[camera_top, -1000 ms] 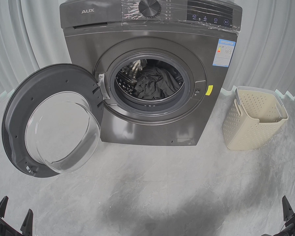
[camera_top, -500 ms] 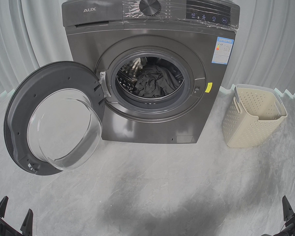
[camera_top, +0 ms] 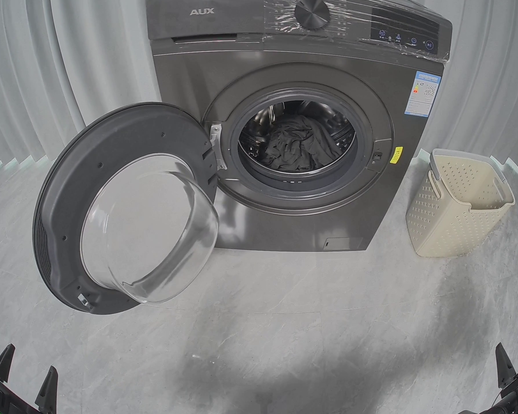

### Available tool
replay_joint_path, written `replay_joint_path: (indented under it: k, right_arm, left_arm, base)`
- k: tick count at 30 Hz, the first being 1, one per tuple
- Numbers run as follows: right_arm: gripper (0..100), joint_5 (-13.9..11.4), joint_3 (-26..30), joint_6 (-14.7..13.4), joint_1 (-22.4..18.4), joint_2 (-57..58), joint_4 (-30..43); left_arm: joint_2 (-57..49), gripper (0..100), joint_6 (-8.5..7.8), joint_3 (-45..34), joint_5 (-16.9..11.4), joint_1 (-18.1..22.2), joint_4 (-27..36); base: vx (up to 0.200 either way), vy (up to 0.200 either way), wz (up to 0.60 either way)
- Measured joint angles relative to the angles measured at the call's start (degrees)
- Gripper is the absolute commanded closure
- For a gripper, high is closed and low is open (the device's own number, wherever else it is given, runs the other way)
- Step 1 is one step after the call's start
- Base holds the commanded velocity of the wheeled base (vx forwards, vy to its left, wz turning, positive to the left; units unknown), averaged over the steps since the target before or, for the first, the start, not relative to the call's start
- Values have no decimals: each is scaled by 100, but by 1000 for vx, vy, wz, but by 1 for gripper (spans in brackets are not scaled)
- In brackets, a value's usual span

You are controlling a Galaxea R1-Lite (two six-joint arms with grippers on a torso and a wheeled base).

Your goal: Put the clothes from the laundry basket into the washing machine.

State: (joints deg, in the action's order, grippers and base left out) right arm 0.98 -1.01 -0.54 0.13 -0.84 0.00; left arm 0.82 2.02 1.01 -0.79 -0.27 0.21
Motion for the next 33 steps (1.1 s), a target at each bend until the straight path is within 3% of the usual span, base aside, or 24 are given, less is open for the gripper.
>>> replay_joint_path:
  k: [4,16,24,33]
  right_arm:
    - [0,0,0,0,0,0,0]
    - [0,-2,0,0,5,-4,-2]
    - [0,0,0,0,0,-1,5]
    - [0,0,0,0,2,-4,0]
  left_arm:
    - [2,0,-9,0,1,0,-2]
    - [4,0,5,0,0,2,-2]
    - [6,0,2,0,1,0,-10]
    - [9,0,-221,0,-46,11,-11]
  base:
    - [0,200,0]
    - [-200,200,0]
    - [0,0,0]
    - [0,0,0]
